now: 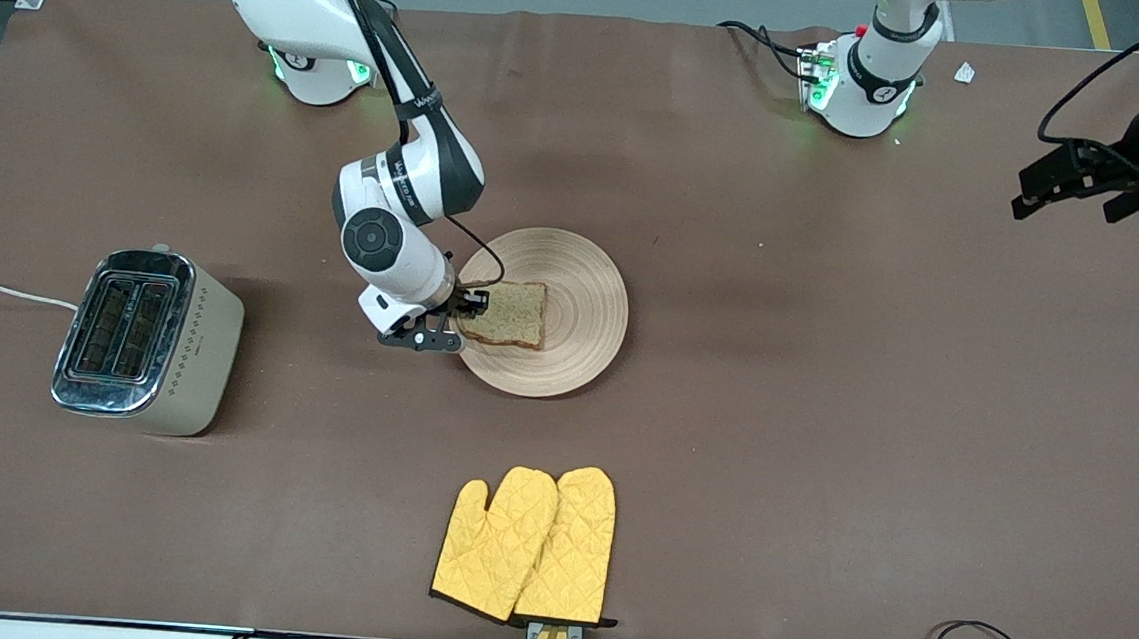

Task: Move plate and put bread in toaster
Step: 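Lift the bread slice off the plate with the right gripper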

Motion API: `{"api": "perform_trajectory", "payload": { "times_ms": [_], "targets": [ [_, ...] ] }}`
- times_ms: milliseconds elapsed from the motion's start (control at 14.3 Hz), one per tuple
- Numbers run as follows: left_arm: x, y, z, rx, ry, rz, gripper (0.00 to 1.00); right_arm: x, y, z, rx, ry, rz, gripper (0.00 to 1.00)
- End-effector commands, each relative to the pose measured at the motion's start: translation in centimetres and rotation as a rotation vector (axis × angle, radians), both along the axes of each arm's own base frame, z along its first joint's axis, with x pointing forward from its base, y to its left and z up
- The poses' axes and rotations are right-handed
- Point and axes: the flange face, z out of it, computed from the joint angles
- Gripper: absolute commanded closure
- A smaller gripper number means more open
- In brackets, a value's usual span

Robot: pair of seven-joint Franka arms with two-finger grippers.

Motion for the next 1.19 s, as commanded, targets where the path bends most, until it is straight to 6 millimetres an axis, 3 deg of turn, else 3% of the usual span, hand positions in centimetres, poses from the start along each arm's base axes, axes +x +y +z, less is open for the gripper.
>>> {"api": "perform_trajectory", "payload": {
  "times_ms": [0, 140, 840, 1121],
  "targets": [
    [-1.9, -1.9, 0.4, 0.073, -0.029, -0.052, 0.0, -0.6, 0.4, 0.5, -0.002, -0.01, -0.002, 0.6],
    [-2.0, -2.6, 0.5, 0.087, -0.034, -0.067, 0.0, -0.5, 0.4, 0.6, -0.001, -0.012, -0.003, 0.6],
    [-1.1, -2.2, 0.6, 0.043, -0.056, -0.064, 0.0, -0.6, 0.9, 1.0, 0.003, -0.017, -0.004, 0.6],
    [0.4, -2.1, 0.1, 0.034, -0.052, -0.062, 0.0, -0.7, 1.1, 0.8, 0.003, -0.021, -0.004, 0.6]
  ]
}}
